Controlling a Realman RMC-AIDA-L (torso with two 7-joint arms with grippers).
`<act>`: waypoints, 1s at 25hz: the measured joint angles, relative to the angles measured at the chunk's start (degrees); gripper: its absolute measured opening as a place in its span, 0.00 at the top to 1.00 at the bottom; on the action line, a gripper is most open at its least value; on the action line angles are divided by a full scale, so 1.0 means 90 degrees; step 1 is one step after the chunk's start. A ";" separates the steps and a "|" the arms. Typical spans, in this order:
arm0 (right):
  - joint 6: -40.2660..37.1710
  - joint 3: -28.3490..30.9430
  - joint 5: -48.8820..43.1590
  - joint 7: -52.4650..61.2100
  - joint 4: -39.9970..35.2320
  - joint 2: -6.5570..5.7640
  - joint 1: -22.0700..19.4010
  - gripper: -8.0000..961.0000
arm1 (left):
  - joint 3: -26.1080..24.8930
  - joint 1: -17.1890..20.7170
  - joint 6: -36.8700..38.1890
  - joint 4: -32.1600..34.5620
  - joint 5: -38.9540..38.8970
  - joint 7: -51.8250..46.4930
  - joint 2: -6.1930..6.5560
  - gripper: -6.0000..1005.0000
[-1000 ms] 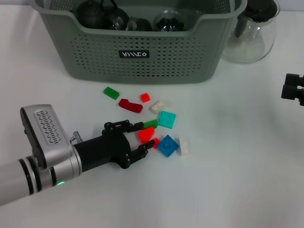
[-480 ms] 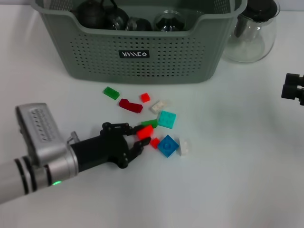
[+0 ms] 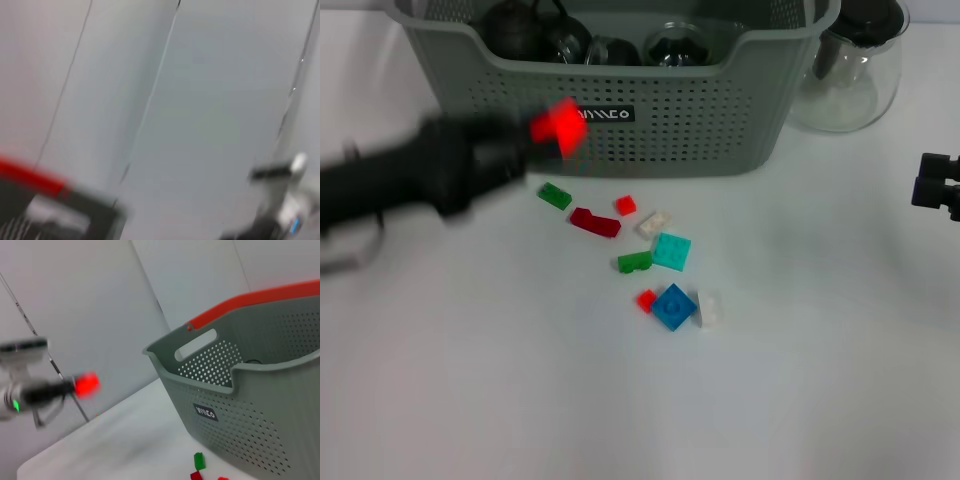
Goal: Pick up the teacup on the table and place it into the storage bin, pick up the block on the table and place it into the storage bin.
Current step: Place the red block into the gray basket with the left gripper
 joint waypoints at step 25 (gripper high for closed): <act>0.0020 0.0000 0.0000 -0.0005 0.0000 0.0010 0.0012 0.47 | 0.2305 -0.4060 -0.4981 0.1123 0.5744 -0.7006 0.0085 0.66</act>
